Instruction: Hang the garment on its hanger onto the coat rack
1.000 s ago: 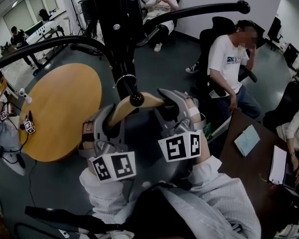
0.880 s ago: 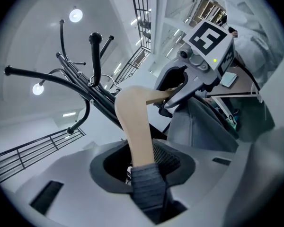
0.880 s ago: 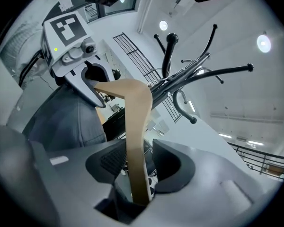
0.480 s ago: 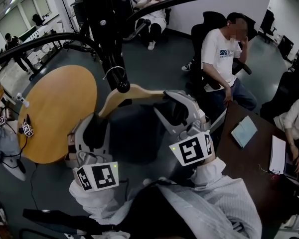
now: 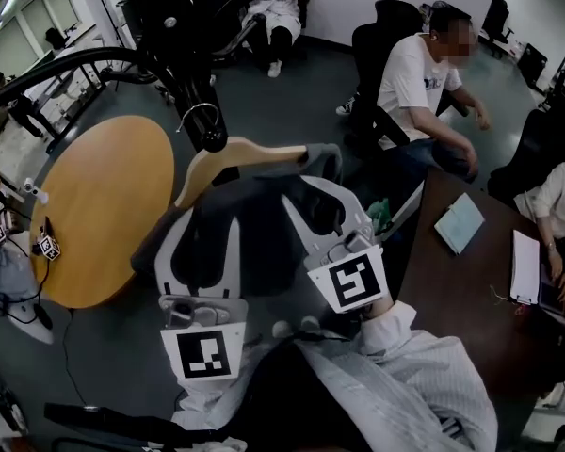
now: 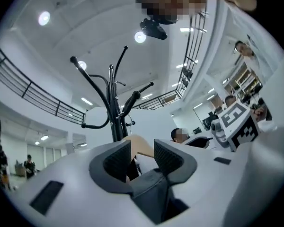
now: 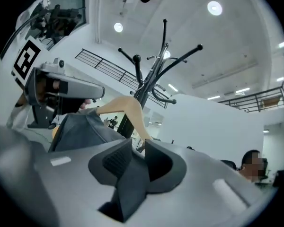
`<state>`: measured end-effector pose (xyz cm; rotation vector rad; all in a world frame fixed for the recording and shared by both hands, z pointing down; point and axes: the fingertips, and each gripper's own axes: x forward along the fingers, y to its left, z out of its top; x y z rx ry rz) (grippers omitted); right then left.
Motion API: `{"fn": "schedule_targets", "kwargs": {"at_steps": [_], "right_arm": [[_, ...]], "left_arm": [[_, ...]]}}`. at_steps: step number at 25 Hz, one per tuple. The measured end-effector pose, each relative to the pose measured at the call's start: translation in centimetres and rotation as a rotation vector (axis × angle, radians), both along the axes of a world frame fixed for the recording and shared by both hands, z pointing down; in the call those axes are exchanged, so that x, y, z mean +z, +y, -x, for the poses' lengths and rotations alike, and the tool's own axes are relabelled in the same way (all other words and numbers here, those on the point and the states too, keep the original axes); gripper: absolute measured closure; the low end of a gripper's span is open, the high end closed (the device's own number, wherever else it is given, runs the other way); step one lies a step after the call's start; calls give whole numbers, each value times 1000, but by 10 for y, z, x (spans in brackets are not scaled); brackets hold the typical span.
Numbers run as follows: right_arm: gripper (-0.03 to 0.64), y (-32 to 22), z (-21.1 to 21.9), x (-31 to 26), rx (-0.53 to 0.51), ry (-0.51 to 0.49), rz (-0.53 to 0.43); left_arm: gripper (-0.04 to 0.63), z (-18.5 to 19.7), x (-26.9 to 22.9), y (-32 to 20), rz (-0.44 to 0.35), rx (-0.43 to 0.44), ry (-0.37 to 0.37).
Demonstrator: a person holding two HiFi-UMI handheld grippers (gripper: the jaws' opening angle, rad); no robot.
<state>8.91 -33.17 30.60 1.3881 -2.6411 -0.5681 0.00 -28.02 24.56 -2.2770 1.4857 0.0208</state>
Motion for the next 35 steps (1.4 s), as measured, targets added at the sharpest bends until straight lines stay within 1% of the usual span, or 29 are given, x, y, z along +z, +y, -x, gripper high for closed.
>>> {"fn": "schedule_targets", "kwargs": {"at_steps": [1, 2, 4, 5, 6, 8, 10, 12, 15, 19, 27, 35], "right_arm": [[547, 2, -3, -2, 11, -39, 7], [573, 4, -7, -3, 21, -74, 14], [604, 7, -12, -3, 30, -117, 36], [613, 7, -13, -1, 32, -128, 49], [614, 7, -14, 0, 34, -136, 61], [615, 7, -17, 1, 42, -157, 81], [615, 8, -20, 1, 50, -185, 100], [615, 8, -22, 1, 53, -200, 116], [615, 8, -23, 3, 52, -181, 120], [617, 9, -22, 6, 44, -163, 119], [617, 6, -24, 6, 53, -164, 119], [617, 6, -22, 6, 69, -148, 99]], "left_arm": [[443, -4, 3, -2, 24, 20, 35], [457, -8, 6, -5, 49, 36, 70], [533, -12, 10, -12, 85, 49, 143], [559, -14, 11, -16, 96, 51, 176], [573, -16, 12, -20, 106, 53, 199], [591, -22, 17, -26, 126, 64, 216], [591, -30, 25, -29, 149, 81, 205], [591, -39, 35, -30, 174, 107, 169], [591, -46, 44, -32, 197, 119, 137], [591, -48, 50, -37, 220, 123, 131], [591, -48, 50, -38, 221, 131, 119], [591, -45, 55, -37, 218, 133, 83]]}}
